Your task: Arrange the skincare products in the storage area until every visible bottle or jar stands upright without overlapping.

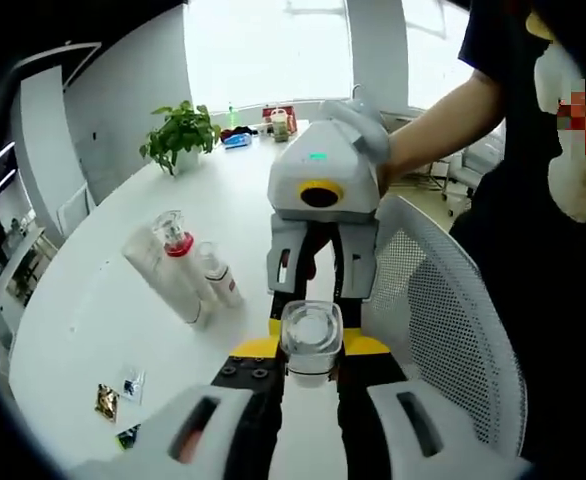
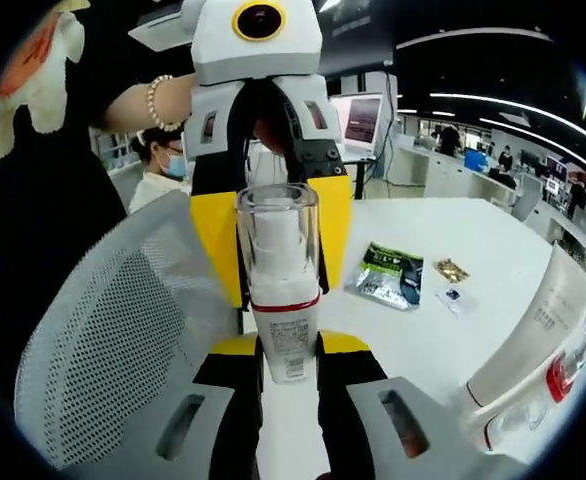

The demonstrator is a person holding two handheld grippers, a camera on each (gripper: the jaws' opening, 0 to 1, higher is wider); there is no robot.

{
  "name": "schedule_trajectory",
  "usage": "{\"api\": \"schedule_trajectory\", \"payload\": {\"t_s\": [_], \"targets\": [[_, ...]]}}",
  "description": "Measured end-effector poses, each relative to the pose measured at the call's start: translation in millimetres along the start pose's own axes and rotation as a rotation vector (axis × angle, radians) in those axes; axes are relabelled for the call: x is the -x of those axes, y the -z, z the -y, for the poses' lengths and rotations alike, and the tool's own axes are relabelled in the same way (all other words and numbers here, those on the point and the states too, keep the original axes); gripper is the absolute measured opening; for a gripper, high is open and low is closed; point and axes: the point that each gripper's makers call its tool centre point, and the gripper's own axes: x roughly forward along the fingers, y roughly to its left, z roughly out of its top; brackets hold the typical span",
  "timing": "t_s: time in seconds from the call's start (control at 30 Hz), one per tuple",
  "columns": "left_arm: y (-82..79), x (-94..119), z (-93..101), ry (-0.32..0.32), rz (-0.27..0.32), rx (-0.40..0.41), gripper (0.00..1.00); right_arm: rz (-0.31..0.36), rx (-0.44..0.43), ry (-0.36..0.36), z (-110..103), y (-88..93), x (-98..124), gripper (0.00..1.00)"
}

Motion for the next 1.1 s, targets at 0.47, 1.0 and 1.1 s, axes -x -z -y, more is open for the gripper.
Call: {"api": "schedule_trajectory", "payload": {"t_s": [0.47,1.0,1.1], "targets": [[21.1,-45.5,-4.8,-0.01,-0.028,0.063,0.24,-0.071,-0.032,-0.024,6.9,50.0,-4.1,0.19],[26.6,-67.4,-4.5,-0.016,-0.047,0.075,0.24,-0.107,-0.025,-0.044,8.2,73.7,-2.0,0.19],[26.8,-70.5,-5.1,-0.017,-0.051,0.074,0.24,-0.113,-0.024,-0.044,9.8,77.6,-0.9,0.19]]}}
